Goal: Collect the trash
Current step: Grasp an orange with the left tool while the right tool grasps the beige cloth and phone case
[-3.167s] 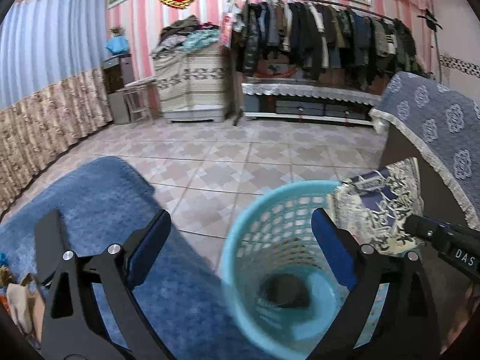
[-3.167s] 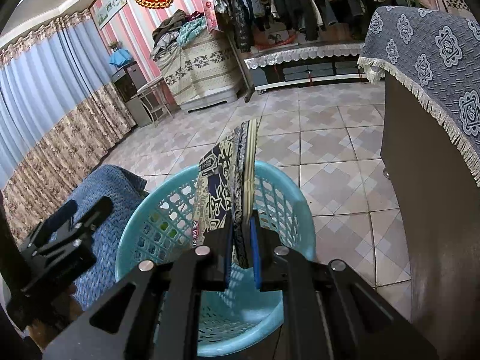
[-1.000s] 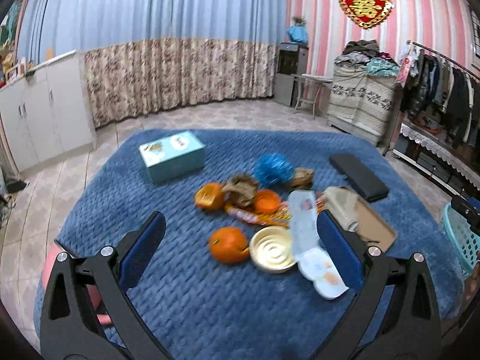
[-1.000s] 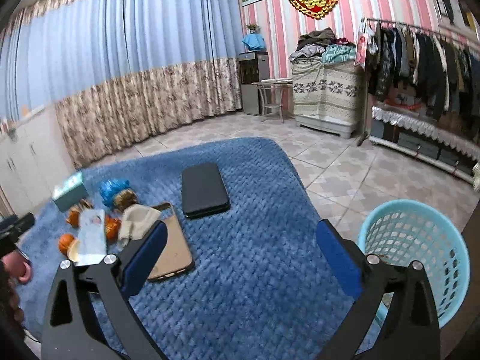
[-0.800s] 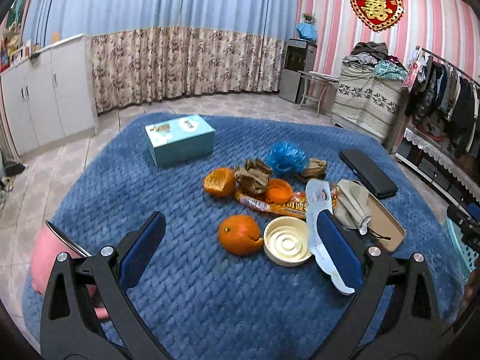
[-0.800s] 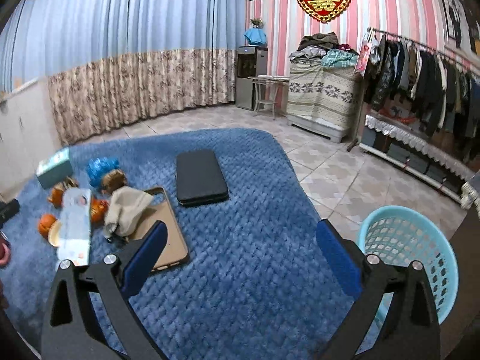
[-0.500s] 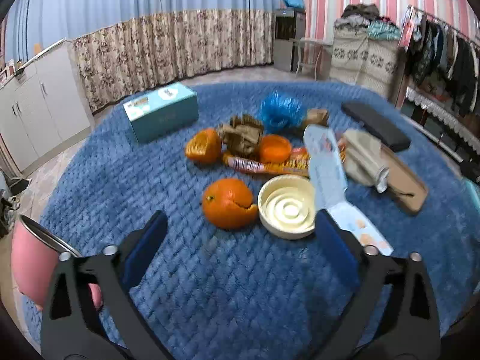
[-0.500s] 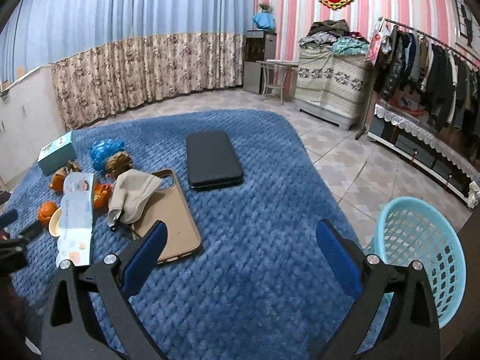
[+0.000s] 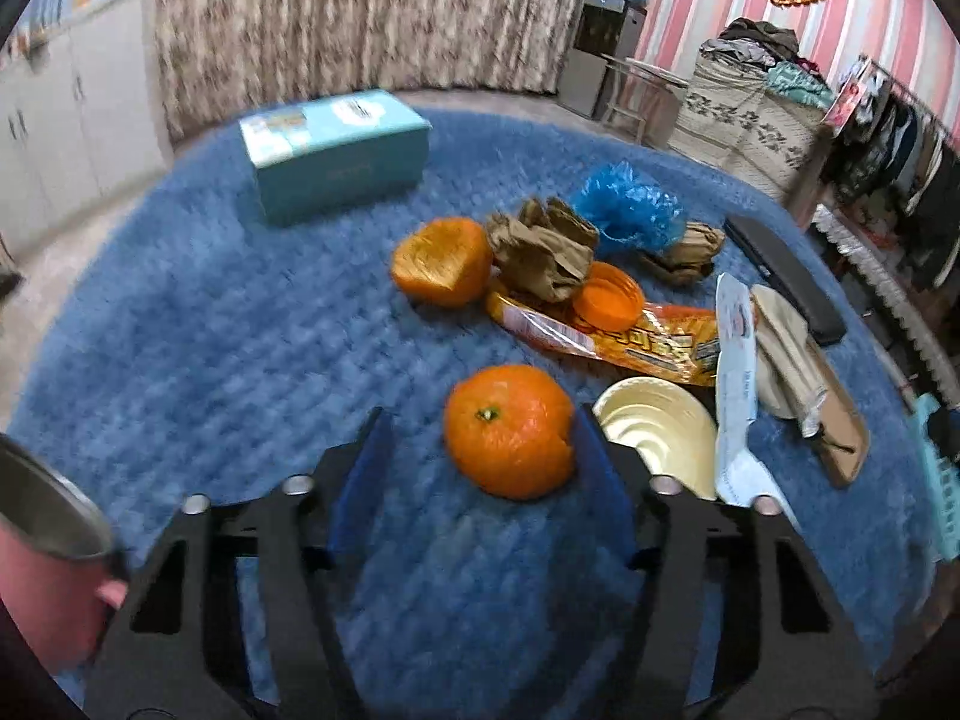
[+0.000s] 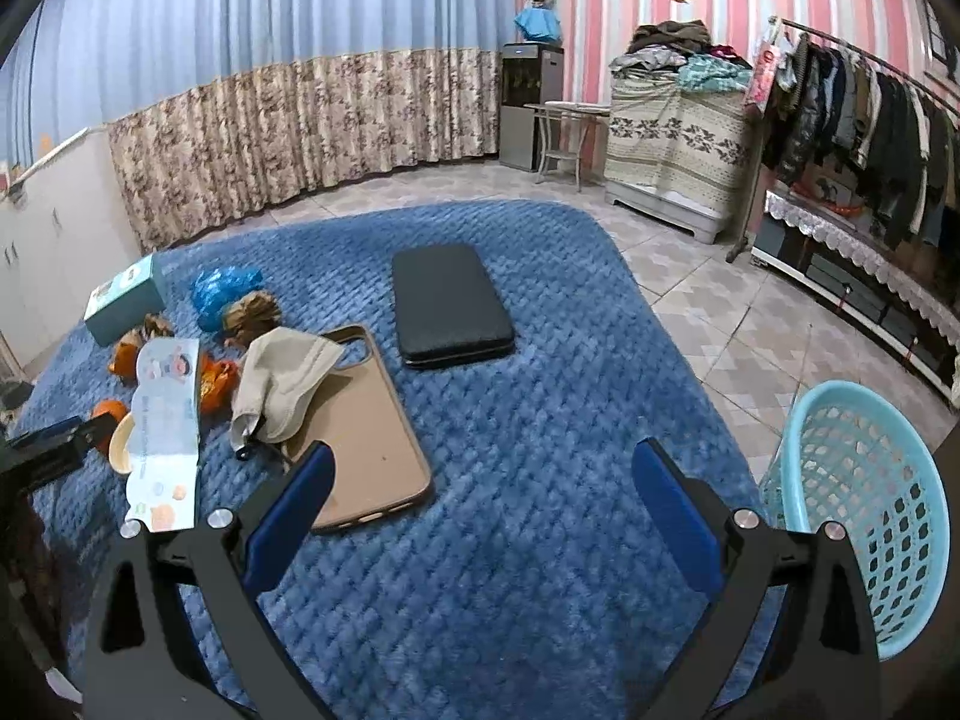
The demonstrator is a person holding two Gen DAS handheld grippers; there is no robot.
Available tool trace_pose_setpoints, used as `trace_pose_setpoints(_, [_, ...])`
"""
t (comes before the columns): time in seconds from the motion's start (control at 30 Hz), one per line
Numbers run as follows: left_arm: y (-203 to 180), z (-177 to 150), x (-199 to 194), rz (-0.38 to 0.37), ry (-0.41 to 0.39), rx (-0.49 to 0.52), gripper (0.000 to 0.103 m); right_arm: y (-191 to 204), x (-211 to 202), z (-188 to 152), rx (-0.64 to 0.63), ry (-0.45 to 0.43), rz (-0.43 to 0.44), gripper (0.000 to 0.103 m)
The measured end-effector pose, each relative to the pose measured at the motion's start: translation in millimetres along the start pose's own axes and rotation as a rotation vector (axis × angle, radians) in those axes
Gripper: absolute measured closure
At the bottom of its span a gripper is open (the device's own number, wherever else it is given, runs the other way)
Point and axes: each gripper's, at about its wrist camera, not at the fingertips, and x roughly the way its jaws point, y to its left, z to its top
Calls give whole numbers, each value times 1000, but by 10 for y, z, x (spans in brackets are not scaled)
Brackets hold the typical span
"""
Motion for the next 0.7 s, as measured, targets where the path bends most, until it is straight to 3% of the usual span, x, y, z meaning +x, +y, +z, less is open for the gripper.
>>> trace_pose_setpoints(0.17, [-54,5,62,-50,10,18,62,158,1,17,-46,-13,4,6])
trace_pose_setpoints(0.37, [-87,-9,-33,-36,-33,44,73,355,69,46,-69,-5,51,6])
trace_pose_setpoints(0.7, [53,27,-281,44,-118,34,73,744,424,150,-58,51,180,7])
